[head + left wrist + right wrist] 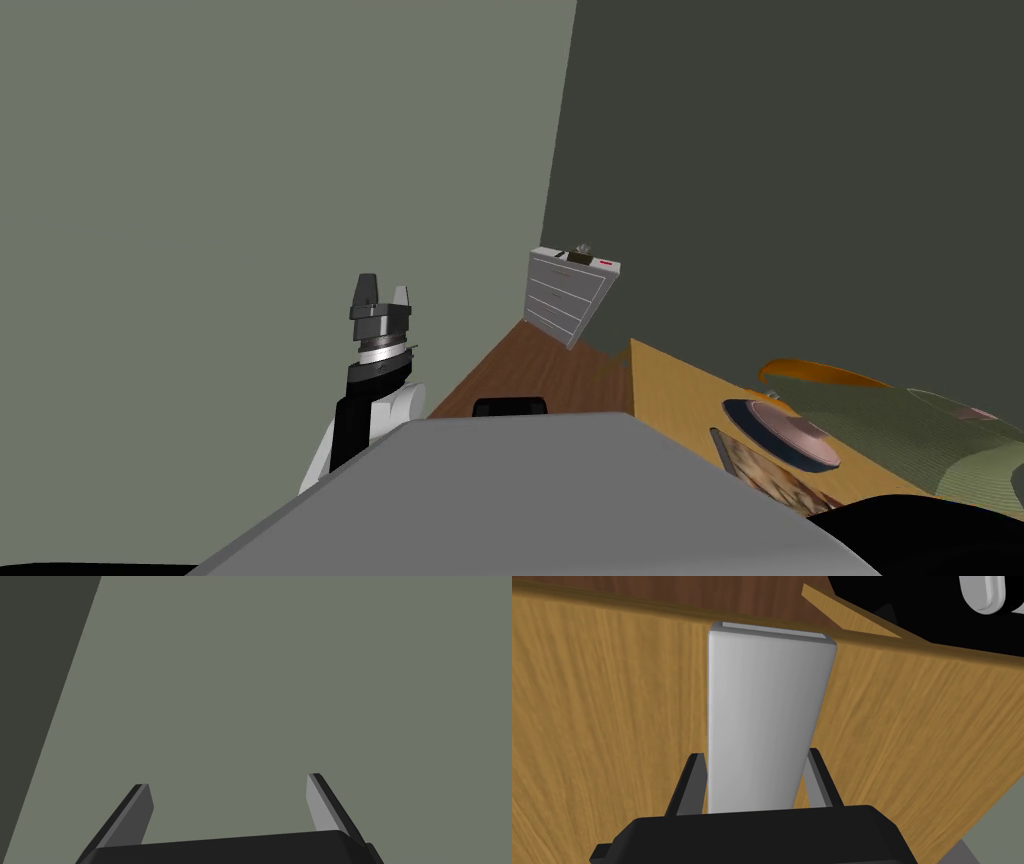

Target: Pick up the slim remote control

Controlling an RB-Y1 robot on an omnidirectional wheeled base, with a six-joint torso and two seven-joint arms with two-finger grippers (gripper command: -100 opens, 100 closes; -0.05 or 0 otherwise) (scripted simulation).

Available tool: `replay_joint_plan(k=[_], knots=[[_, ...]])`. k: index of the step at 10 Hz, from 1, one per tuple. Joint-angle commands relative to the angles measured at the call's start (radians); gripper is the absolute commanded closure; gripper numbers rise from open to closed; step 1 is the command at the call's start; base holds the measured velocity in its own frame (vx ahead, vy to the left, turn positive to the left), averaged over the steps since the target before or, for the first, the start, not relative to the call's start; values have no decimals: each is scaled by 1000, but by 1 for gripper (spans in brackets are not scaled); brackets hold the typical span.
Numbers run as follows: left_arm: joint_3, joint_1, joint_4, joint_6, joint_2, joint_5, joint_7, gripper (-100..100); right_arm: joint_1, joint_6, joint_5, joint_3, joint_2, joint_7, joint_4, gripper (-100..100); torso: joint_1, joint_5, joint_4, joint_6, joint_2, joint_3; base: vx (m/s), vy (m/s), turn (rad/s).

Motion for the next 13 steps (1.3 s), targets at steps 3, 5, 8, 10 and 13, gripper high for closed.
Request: replay_joint_plan(k=[3,5,8,10,13], knots=[[0,0,0,0,0,0,0,0,22,4,-1,-7,-20,101,-35,100,1,0,0,-1,0,0,162,-71,-314],[0,0,0,0,0,0,0,0,33,5,-1,-10,-30,152,-51,100,2,1,0,-1,1,0,132,-52,-273],[0,0,0,0,0,0,0,0,44,6,-2,-13,-40,224,-67,100,2,1,0,0,0,0,143,-43,-267],[0,0,0,0,0,0,0,0,55,7,-2,-16,-50,277,-82,100,0,1,0,-1,-1,-1,152,-58,-267],[0,0,0,0,0,0,0,0,77,10,-2,-22,-69,364,-114,100,2,1,0,-2,1,0,157,-45,-305]])
